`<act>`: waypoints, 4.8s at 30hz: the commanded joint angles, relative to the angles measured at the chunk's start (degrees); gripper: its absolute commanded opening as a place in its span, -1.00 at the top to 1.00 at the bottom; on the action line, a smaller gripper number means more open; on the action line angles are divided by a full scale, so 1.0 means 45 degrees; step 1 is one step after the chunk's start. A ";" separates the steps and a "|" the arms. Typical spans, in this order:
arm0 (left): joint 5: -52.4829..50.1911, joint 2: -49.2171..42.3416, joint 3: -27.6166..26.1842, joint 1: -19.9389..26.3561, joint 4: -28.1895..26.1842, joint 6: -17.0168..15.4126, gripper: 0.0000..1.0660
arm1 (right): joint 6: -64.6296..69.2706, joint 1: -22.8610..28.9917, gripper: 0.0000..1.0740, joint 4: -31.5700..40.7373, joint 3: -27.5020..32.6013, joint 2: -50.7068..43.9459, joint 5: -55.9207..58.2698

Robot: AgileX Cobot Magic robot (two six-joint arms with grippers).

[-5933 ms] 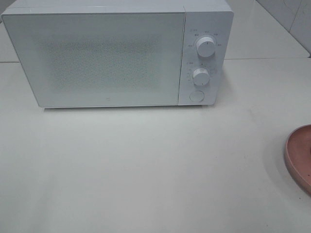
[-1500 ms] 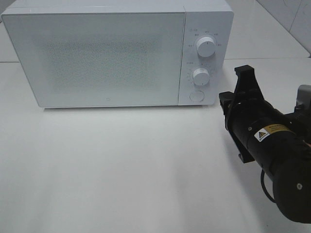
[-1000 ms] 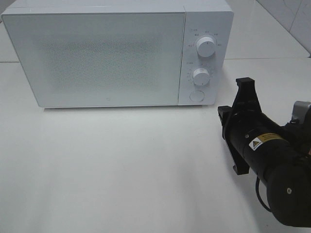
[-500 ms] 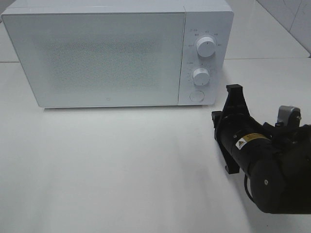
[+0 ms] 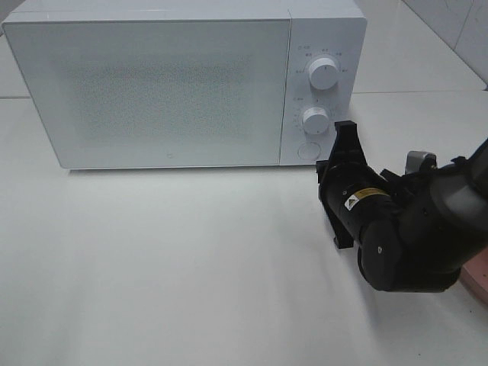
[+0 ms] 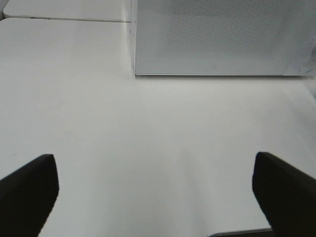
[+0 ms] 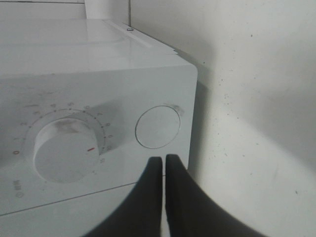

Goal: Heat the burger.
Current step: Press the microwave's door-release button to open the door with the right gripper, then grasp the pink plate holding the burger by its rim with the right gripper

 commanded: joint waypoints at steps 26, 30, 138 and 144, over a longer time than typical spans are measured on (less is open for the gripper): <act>-0.0166 -0.0216 0.0038 -0.0051 0.0000 -0.0025 -0.87 | -0.0738 -0.0751 0.99 0.0395 -0.3030 0.1337 0.1401; -0.0166 -0.0216 0.0038 -0.0051 0.0000 -0.0025 -0.87 | -0.0751 -0.0751 0.99 0.0407 -0.3298 0.1655 0.1401; -0.0166 -0.0216 0.0038 -0.0051 0.0000 -0.0025 -0.87 | -2.1403 -0.0598 0.84 0.1426 -0.1362 -0.5946 1.4286; -0.0166 -0.0216 0.0038 -0.0051 0.0000 -0.0025 -0.87 | -2.1225 -0.0598 0.80 -0.1044 -0.1388 -0.6723 1.6043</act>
